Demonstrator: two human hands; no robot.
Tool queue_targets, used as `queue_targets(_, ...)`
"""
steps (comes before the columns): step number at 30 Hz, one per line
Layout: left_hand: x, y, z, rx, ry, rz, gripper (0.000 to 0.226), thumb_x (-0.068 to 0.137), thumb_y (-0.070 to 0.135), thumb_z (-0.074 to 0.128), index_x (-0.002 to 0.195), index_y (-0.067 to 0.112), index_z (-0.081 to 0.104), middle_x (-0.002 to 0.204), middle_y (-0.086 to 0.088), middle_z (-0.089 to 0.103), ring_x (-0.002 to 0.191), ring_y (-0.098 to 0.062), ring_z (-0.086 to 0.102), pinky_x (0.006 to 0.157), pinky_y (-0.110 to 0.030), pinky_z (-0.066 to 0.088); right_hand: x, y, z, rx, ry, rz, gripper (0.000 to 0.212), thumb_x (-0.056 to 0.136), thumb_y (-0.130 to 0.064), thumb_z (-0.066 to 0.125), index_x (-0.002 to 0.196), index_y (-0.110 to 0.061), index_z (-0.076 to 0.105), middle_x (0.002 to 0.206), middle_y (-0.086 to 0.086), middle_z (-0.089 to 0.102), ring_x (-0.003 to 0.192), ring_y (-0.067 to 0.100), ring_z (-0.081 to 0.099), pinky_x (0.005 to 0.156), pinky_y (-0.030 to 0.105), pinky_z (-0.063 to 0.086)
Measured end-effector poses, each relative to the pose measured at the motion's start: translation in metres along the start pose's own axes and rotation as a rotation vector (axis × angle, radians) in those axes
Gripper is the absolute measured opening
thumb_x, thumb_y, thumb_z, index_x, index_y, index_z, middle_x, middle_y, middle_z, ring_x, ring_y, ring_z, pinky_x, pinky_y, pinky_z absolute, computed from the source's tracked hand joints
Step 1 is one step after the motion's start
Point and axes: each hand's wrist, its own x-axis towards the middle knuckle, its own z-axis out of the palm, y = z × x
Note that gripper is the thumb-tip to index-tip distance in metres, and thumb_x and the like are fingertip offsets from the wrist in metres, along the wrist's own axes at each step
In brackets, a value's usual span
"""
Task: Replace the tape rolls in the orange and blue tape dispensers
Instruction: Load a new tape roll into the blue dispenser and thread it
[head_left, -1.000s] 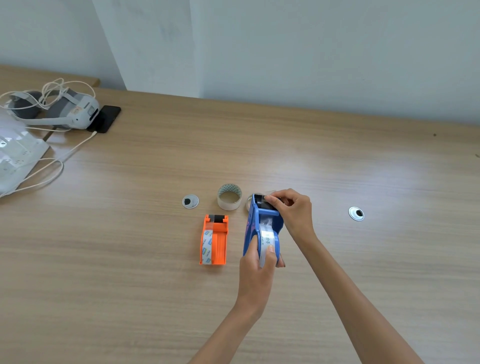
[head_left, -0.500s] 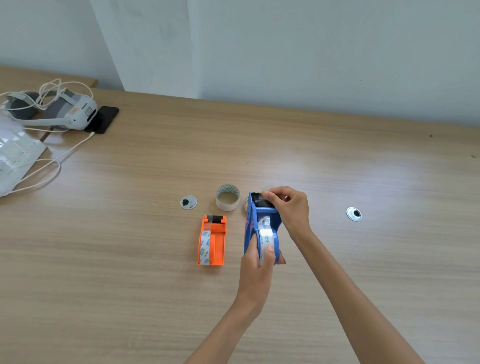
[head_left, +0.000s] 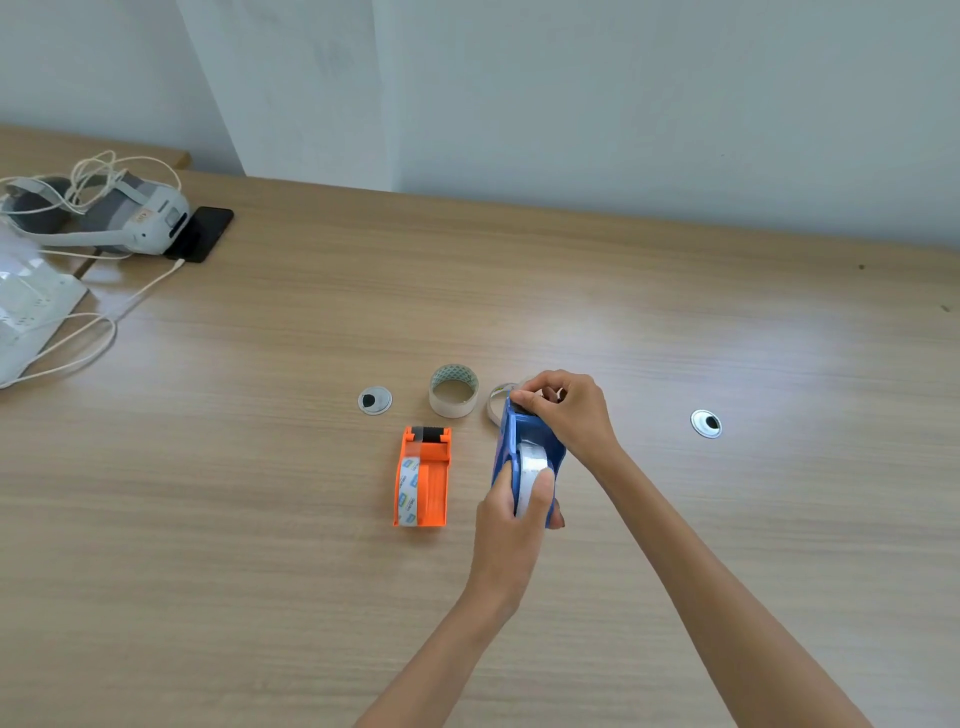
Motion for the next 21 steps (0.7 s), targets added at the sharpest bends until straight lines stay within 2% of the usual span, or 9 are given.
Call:
queue_targets(2, 0.001, 0.001, 0.002, 0.008, 0.096, -0.005, 0.034, 0.092, 0.035, 0.052, 0.066, 0.012, 0.051, 0.053, -0.005, 0.056, 0.049, -0.010, 0.049, 0.052, -0.013, 0.042, 0.000, 0.002, 0.001, 0.026, 0.007, 0.006, 0.012, 0.077, -0.029, 0.076, 0.072, -0.018, 0.073, 0.054, -0.006, 0.042, 0.050, 0.005, 0.035, 0.054, 0.020, 0.033)
queue_targets(5, 0.003, 0.003, 0.006, 0.015, 0.180, -0.015, 0.036, 0.094, 0.029, 0.052, 0.061, 0.014, 0.048, 0.046, -0.002, 0.051, 0.043, -0.010, 0.046, 0.048, -0.016, 0.041, -0.002, 0.006, 0.001, 0.073, 0.054, 0.024, 0.013, 0.077, -0.028, 0.076, 0.073, -0.016, 0.073, 0.057, -0.004, 0.045, 0.052, 0.005, 0.036, 0.054, 0.018, 0.034)
queue_targets(7, 0.003, 0.003, 0.008, 0.014, 0.183, -0.013, 0.036, 0.095, 0.026, 0.050, 0.061, 0.014, 0.048, 0.048, -0.004, 0.052, 0.044, -0.009, 0.046, 0.048, -0.016, 0.042, -0.002, 0.006, -0.001, 0.079, 0.075, 0.022, 0.012, 0.078, -0.028, 0.075, 0.070, -0.020, 0.071, 0.058, -0.004, 0.048, 0.053, 0.005, 0.037, 0.054, 0.016, 0.033)
queue_targets(13, 0.003, 0.001, 0.008, 0.015, 0.152, -0.001, 0.033, 0.098, 0.024, 0.045, 0.070, 0.009, 0.054, 0.056, -0.006, 0.057, 0.050, -0.006, 0.052, 0.053, -0.015, 0.048, 0.004, 0.001, -0.007, 0.088, 0.107, 0.003, 0.017, 0.077, -0.029, 0.076, 0.064, -0.034, 0.066, 0.083, 0.014, 0.063, 0.062, 0.006, 0.043, 0.062, 0.021, 0.037)
queue_targets(16, 0.003, 0.004, 0.008, 0.004, 0.148, 0.005, 0.032, 0.098, 0.022, 0.044, 0.069, 0.012, 0.053, 0.055, -0.005, 0.057, 0.053, -0.009, 0.054, 0.055, -0.015, 0.047, 0.005, -0.002, -0.005, 0.120, 0.139, 0.000, 0.018, 0.076, -0.028, 0.077, 0.065, -0.037, 0.065, 0.084, 0.007, 0.060, 0.066, 0.007, 0.045, 0.065, 0.022, 0.039)
queue_targets(21, 0.001, 0.005, 0.006, 0.004, 0.159, 0.020, 0.032, 0.098, 0.021, 0.044, 0.069, 0.010, 0.052, 0.056, -0.004, 0.058, 0.052, -0.007, 0.053, 0.056, -0.013, 0.045, 0.008, -0.009, 0.000, 0.104, 0.104, -0.024, 0.010, 0.076, -0.027, 0.077, 0.071, -0.031, 0.070, 0.079, -0.004, 0.051, 0.069, 0.005, 0.044, 0.065, 0.016, 0.038)
